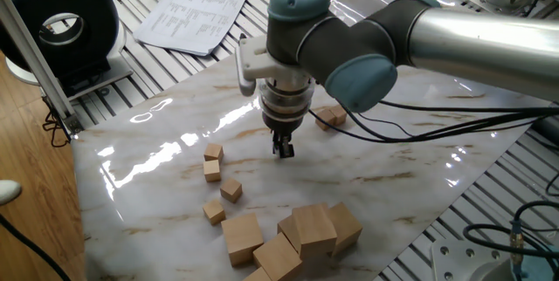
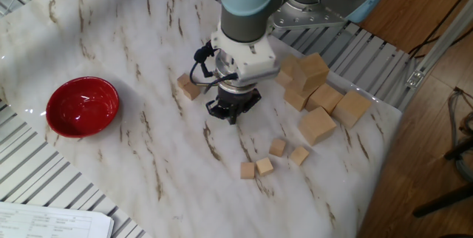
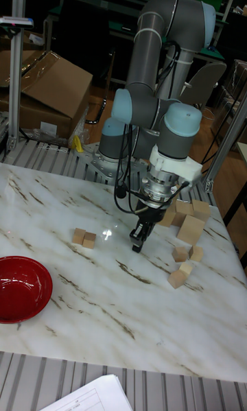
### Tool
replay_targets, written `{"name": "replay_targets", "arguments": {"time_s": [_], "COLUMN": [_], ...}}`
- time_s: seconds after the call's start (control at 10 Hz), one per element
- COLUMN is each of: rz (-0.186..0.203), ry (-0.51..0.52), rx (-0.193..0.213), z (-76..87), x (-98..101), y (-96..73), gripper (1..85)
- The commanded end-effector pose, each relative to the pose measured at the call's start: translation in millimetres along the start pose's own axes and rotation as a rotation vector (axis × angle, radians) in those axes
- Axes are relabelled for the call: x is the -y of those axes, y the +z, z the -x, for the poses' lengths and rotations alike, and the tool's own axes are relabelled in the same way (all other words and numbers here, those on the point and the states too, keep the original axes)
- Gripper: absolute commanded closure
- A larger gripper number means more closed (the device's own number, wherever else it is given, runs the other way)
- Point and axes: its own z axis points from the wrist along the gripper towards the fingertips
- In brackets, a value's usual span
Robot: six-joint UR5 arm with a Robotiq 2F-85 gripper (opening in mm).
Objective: Stack the blocks into a pyramid shape
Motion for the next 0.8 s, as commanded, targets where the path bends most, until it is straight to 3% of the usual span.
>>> {"name": "replay_targets", "arguments": {"time_s": [0.0,0.2,0.4,0.5,0.6,0.7], "rz": [-0.054,-0.081,-0.196,-0.222,-0.217,-0.196], "ry": [0.089,0.104,0.098,0.125,0.173,0.206], "rx": [0.016,0.005,0.09,0.136,0.197,0.225], "z": [3.1,-0.1,20.3,31.0,45.1,51.7], "x": [15.3,22.0,52.5,60.0,60.8,56.7], "y": [-1.2,-1.6,-6.8,-9.5,-11.9,-12.3], "gripper": [84.7,84.7,84.7,84.7,84.7,84.7]}}
